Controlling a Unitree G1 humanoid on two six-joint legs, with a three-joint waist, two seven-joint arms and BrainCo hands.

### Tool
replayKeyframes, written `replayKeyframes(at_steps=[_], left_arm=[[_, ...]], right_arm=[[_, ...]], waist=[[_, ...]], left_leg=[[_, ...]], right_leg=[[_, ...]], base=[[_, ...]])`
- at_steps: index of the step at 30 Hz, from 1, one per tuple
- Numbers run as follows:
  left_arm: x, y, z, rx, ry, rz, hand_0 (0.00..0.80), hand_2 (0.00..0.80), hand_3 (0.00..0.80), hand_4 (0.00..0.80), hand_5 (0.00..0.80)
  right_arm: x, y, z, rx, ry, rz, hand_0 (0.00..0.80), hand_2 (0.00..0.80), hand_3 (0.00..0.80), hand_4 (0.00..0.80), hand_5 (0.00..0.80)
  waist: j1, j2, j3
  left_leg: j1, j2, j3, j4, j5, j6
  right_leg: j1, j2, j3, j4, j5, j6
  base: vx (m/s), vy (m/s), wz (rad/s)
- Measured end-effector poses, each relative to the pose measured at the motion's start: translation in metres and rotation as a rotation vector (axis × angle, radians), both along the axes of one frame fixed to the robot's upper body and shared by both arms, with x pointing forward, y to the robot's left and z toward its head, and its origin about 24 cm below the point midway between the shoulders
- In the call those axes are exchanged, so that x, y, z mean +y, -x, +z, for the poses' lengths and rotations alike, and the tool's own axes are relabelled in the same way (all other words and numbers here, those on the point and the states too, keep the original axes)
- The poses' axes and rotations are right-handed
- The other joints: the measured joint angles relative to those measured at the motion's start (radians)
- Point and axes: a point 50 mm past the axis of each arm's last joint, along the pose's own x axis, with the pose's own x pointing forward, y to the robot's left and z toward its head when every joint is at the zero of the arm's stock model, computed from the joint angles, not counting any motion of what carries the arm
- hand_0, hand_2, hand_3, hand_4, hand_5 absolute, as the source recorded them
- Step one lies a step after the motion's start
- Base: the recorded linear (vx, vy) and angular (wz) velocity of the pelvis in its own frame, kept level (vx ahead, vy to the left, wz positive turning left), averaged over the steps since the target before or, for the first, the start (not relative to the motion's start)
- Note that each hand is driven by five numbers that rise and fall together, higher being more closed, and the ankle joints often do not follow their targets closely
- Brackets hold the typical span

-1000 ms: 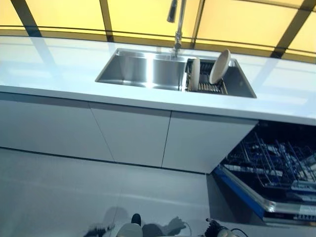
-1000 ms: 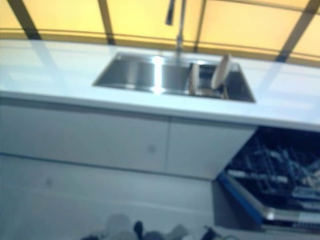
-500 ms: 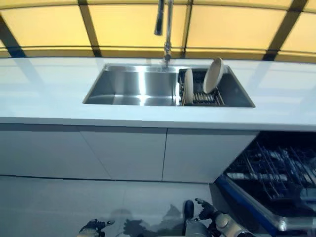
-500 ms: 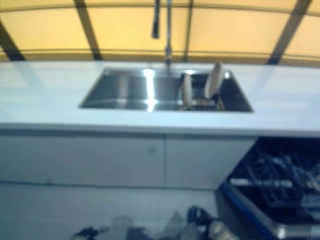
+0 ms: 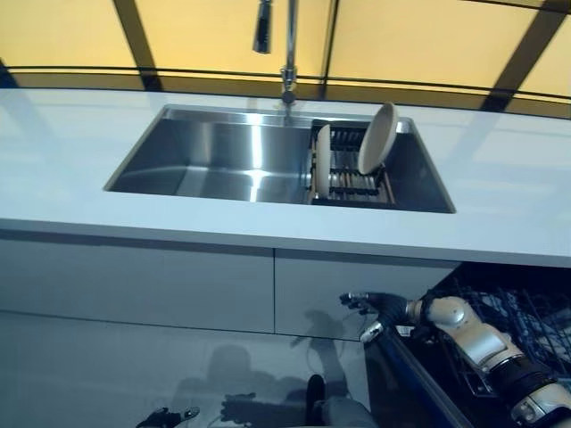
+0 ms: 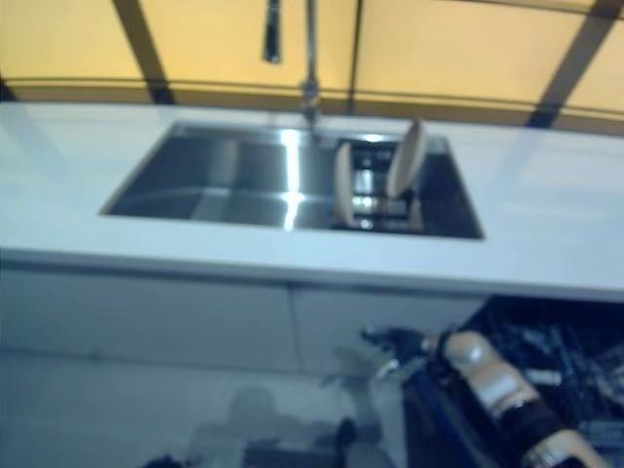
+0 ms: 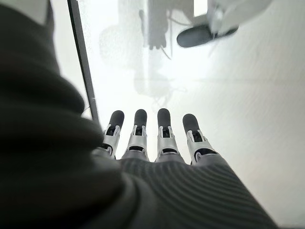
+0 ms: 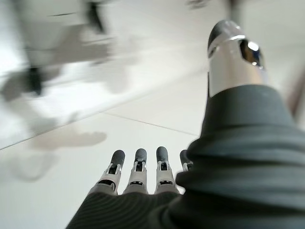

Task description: Take plates into dishwasher

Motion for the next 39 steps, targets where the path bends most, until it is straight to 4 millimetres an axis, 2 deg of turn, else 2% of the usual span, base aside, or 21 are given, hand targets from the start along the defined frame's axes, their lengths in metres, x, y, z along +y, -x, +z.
replayKeyframes(at_steps=[4, 7, 8, 11, 12, 14, 15, 16, 17, 19, 20, 21, 22, 24, 26, 28, 29, 30, 32, 35, 39], left_arm=[[0.006, 0.014, -0.001, 0.027, -0.022, -0.003, 0.0, 0.0, 0.0, 0.0, 0.0], [0.012, 0.035, -0.002, 0.074, -0.031, 0.031, 0.0, 0.0, 0.0, 0.0, 0.0], [0.014, 0.037, -0.001, 0.081, -0.036, 0.044, 0.0, 0.0, 0.0, 0.0, 0.0], [0.017, 0.029, 0.001, 0.067, -0.048, 0.054, 0.0, 0.0, 0.0, 0.0, 0.0], [0.019, 0.025, 0.002, 0.062, -0.059, 0.056, 0.0, 0.0, 0.0, 0.0, 0.0], [0.025, 0.02, 0.005, 0.056, -0.077, 0.056, 0.0, 0.0, 0.0, 0.0, 0.0], [0.022, 0.026, 0.003, 0.07, -0.07, 0.06, 0.0, 0.0, 0.0, 0.0, 0.0], [0.02, 0.027, 0.002, 0.07, -0.064, 0.06, 0.0, 0.0, 0.0, 0.0, 0.0], [0.016, 0.027, 0.0, 0.062, -0.054, 0.057, 0.0, 0.0, 0.0, 0.0, 0.0], [0.01, 0.033, -0.003, 0.072, -0.042, 0.05, 0.0, 0.0, 0.0, 0.0, 0.0], [-0.004, 0.033, -0.008, 0.071, -0.012, 0.045, 0.0, 0.0, 0.0, 0.0, 0.0], [-0.007, 0.027, -0.008, 0.053, -0.004, 0.035, 0.0, 0.0, 0.0, 0.0, 0.0], [-0.004, 0.022, -0.006, 0.04, -0.017, 0.032, 0.0, 0.0, 0.0, 0.0, 0.0], [0.003, 0.038, -0.006, 0.087, -0.033, 0.044, 0.0, 0.0, 0.0, 0.0, 0.0], [0.005, 0.036, -0.005, 0.085, -0.038, 0.041, 0.0, 0.0, 0.0, 0.0, 0.0], [0.004, 0.027, -0.004, 0.063, -0.035, 0.042, 0.0, 0.0, 0.0, 0.0, 0.0], [0.004, 0.024, -0.004, 0.053, -0.036, 0.045, 0.0, 0.0, 0.0, 0.0, 0.0], [0.01, 0.019, -0.001, 0.042, -0.051, 0.043, 0.0, 0.0, 0.0, 0.0, 0.0], [0.013, -0.001, 0.004, -0.006, -0.062, 0.016, 0.0, 0.0, 0.0, 0.0, 0.0], [0.009, -0.011, 0.005, -0.021, -0.056, -0.018, 0.0, 0.0, 0.0, 0.0, 0.0], [0.007, 0.004, 0.001, 0.026, -0.053, -0.023, 0.0, 0.0, 0.0, 0.0, 0.0]], right_arm=[[-0.009, -0.006, 0.02, -0.019, -0.137, -0.058, 0.0, 0.0, 0.0, 0.0, 0.0], [-0.003, -0.007, 0.031, -0.025, -0.183, 0.016, 0.0, 0.0, 0.0, 0.0, 0.0], [0.0, -0.008, 0.035, -0.024, -0.198, 0.038, 0.0, 0.0, 0.0, 0.0, 0.0], [0.01, -0.016, 0.064, -0.058, -0.26, 0.132, 0.0, 0.0, 0.0, 0.0, 0.0], [0.013, -0.021, 0.075, -0.063, -0.286, 0.164, 0.0, 0.0, 0.0, 0.0, 0.0], [0.019, -0.029, 0.092, -0.084, -0.313, 0.216, 0.0, 0.0, 0.0, 0.0, 0.0], [0.02, -0.032, 0.1, -0.101, -0.331, 0.23, 0.0, 0.0, 0.0, 0.0, 0.0], [0.019, -0.037, 0.113, -0.131, -0.345, 0.235, 0.0, 0.0, 0.0, 0.0, 0.0], [0.019, -0.044, 0.125, -0.159, -0.387, 0.222, 0.0, 0.0, 0.0, 0.0, 0.0], [0.013, -0.051, 0.127, -0.165, -0.472, 0.137, 0.0, 0.0, 0.0, 0.0, 0.0], [0.005, -0.057, 0.139, -0.215, -0.484, 0.061, 0.0, 0.0, 0.0, 0.0, 0.0], [0.0, -0.062, 0.151, -0.259, -0.492, 0.021, 0.0, 0.0, 0.0, 0.0, 0.0], [-0.012, -0.07, 0.166, -0.338, -0.541, -0.101, 0.0, 0.0, 0.0, 0.0, 0.0], [-0.031, -0.08, 0.165, -0.379, -0.635, -0.341, 0.0, 0.0, 0.0, 0.0, 0.0], [-0.048, -0.08, 0.182, -0.485, -0.702, -0.46, 0.0, 0.0, 0.0, 0.0, 0.0], [-0.07, -0.078, 0.203, -0.589, -0.692, -0.578, 0.0, 0.0, 0.0, 0.0, 0.0], [-0.077, -0.078, 0.209, -0.613, -0.69, -0.613, 0.0, 0.0, 0.0, 0.0, 0.0], [-0.085, -0.079, 0.212, -0.636, -0.7, -0.671, 0.0, 0.0, 0.0, 0.0, 0.0], [-0.089, -0.084, 0.23, -0.704, -0.725, -0.769, 0.0, 0.0, 0.0, 0.0, 0.0], [-0.088, -0.093, 0.253, -0.761, -0.737, -0.858, 0.0, 0.0, 0.0, 0.0, 0.0], [-0.086, -0.1, 0.277, -0.815, -0.735, -0.942, 0.0, 0.0, 0.0, 0.0, 0.0]], waist=[[-0.018, 0.004, 0.003], [-0.009, 0.005, 0.004], [-0.01, 0.005, 0.005], [-0.027, 0.004, 0.004], [-0.02, -0.004, 0.003], [0.008, -0.051, -0.012], [0.054, -0.043, -0.019], [0.066, -0.052, -0.022], [0.076, -0.067, -0.019], [0.089, -0.064, -0.035], [0.133, 0.024, -0.038], [0.144, 0.044, -0.021], [0.149, 0.034, -0.004], [0.152, -0.014, -0.032], [0.137, -0.042, -0.053], [0.125, -0.009, -0.081], [0.112, 0.002, -0.087], [0.101, -0.012, -0.093], [0.107, -0.034, -0.111], [0.12, -0.047, -0.119], [0.161, -0.062, -0.128]], left_leg=[[0.03, -0.002, 0.06, -0.008, -0.007, -0.015], [0.068, 0.0, 0.144, -0.017, -0.007, -0.024], [0.068, 0.003, 0.143, -0.013, -0.012, -0.03], [0.069, 0.012, 0.142, 0.018, -0.035, -0.005], [0.058, 0.019, 0.141, 0.073, -0.04, -0.012], [-0.052, 0.038, 0.135, 0.346, -0.023, -0.01], [-0.117, 0.06, 0.098, 0.469, 0.019, 0.004], [-0.166, 0.048, 0.031, 0.549, -0.023, -0.041], [-0.204, 0.012, 0.004, 0.531, -0.047, -0.07], [-0.271, -0.04, 0.036, 0.391, -0.022, -0.034], [-0.307, 0.023, 0.018, 0.259, -0.012, -0.038], [-0.322, 0.031, -0.005, 0.237, 0.004, -0.045], [-0.351, 0.022, -0.012, 0.233, 0.048, 0.007], [-0.34, -0.019, 0.042, 0.191, 0.097, 0.053], [-0.328, -0.06, 0.052, 0.234, 0.093, 0.056], [-0.266, -0.059, 0.049, 0.181, 0.088, 0.052], [-0.258, -0.058, 0.042, 0.144, 0.129, 0.076], [-0.25, -0.072, 0.042, 0.127, 0.131, 0.084], [-0.244, -0.099, 0.039, 0.096, 0.14, 0.098], [-0.245, -0.114, 0.032, 0.078, 0.15, 0.111], [-0.246, -0.121, 0.025, 0.065, 0.155, 0.107]], right_leg=[[-0.009, -0.023, -0.058, 0.015, -0.001, 0.0], [-0.015, -0.069, -0.202, 0.037, -0.007, -0.002], [-0.019, -0.072, -0.209, 0.056, -0.014, -0.003], [-0.029, -0.072, -0.203, 0.109, -0.051, -0.013], [-0.027, -0.06, -0.195, 0.12, -0.075, -0.022], [0.02, -0.04, -0.178, 0.028, -0.081, -0.02], [0.06, -0.015, -0.18, -0.013, -0.102, 0.023], [0.067, -0.034, -0.149, 0.047, -0.132, -0.005], [0.088, -0.036, -0.133, 0.021, -0.087, -0.048], [0.148, 0.004, -0.113, -0.135, -0.102, -0.025], [0.137, 0.093, -0.102, 0.018, -0.134, -0.049], [0.117, 0.1, -0.098, 0.141, -0.166, -0.07], [0.162, 0.072, -0.084, 0.154, -0.24, -0.085], [0.175, 0.02, -0.113, 0.129, -0.239, -0.092], [0.177, -0.028, -0.139, 0.095, -0.218, -0.063], [0.183, -0.014, -0.147, 0.059, -0.193, -0.032], [0.181, -0.009, -0.145, 0.063, -0.187, -0.025], [0.181, -0.016, -0.119, 0.08, -0.194, -0.008], [0.185, -0.03, -0.103, 0.064, -0.188, 0.007], [0.192, -0.039, -0.102, 0.058, -0.195, 0.019], [0.207, -0.038, -0.104, 0.042, -0.204, 0.024]], base=[[0.126, 0.004, -0.36], [0.078, -0.021, -0.62], [0.095, -0.097, -0.3], [0.135, -0.171, -0.07], [0.197, -0.159, -0.19], [0.216, -0.002, -0.53], [0.207, 0.122, -0.69], [0.235, 0.189, -0.66], [0.313, 0.219, -0.41], [0.305, 0.124, -0.44], [0.179, 0.059, -0.58], [0.169, 0.127, -0.59], [0.167, 0.145, -0.38], [0.195, 0.149, -0.47], [0.16, 0.101, -0.43], [0.095, 0.057, -0.13], [0.075, 0.033, 0.1], [0.079, 0.022, 0.14], [0.121, 0.006, 0.19], [0.085, 0.003, 0.34], [0.049, 0.055, 0.27]])
